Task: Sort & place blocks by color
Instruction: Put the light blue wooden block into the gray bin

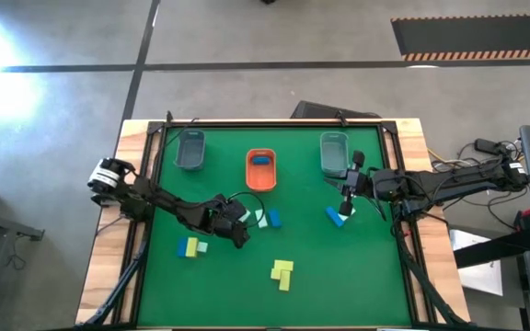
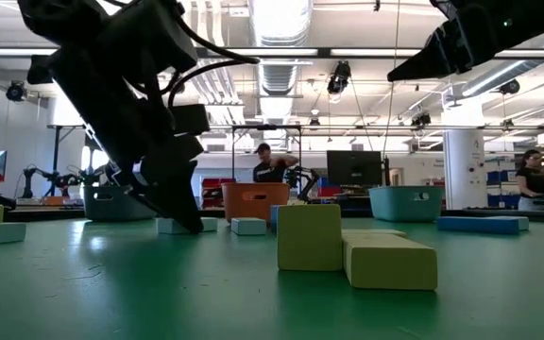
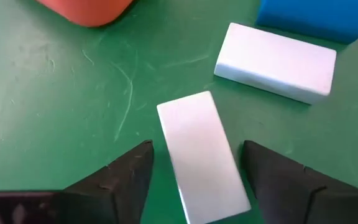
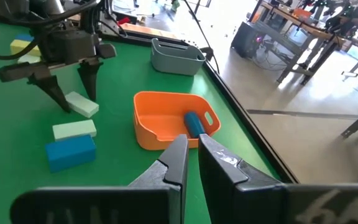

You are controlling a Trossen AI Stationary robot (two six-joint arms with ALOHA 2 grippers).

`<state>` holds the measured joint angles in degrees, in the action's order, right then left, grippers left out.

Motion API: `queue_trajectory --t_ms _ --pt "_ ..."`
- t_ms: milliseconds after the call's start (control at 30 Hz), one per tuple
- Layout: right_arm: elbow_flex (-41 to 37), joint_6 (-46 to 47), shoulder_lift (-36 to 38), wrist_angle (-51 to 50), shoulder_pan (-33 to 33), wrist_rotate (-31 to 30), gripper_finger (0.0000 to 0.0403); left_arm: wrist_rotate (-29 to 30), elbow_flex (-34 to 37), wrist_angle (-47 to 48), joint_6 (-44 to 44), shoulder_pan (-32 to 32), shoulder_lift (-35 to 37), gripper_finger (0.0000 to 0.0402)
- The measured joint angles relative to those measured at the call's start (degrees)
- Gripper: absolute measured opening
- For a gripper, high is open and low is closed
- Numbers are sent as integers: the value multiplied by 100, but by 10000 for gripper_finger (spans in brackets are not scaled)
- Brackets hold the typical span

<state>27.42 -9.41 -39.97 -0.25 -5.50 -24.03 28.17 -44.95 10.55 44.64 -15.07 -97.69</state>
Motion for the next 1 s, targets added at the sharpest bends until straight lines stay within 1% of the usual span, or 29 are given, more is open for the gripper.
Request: queue_trajectory --t_ms 100,200,233,433,533,633,733,833,933,1000 --pt "0 0 0 0 2 0 28 -62 -1 -13 13 -4 13 177" --pt "0 0 0 1 1 -2 28 -83 -3 -16 20 -4 18 124" --pt "0 0 0 2 0 0 28 -83 -7 2 22 -4 24 112" --pt "0 0 0 2 1 0 28 -142 -35 185 90 42 227 114" --pt "0 57 0 4 2 -2 28 -124 -41 317 178 136 566 114" --pt "0 58 0 4 2 -2 28 90 -37 680 309 285 996 114" --pt "0 57 0 0 1 -1 28 341 -37 1257 587 555 1520 114" --pt "0 57 0 -24 0 -2 28 629 -36 2094 881 890 2026 114" --pt "0 53 0 -31 2 0 28 871 -31 2755 909 1271 2495 114" --pt "0 53 0 -35 2 -2 28 956 10 2978 902 1602 2740 114"
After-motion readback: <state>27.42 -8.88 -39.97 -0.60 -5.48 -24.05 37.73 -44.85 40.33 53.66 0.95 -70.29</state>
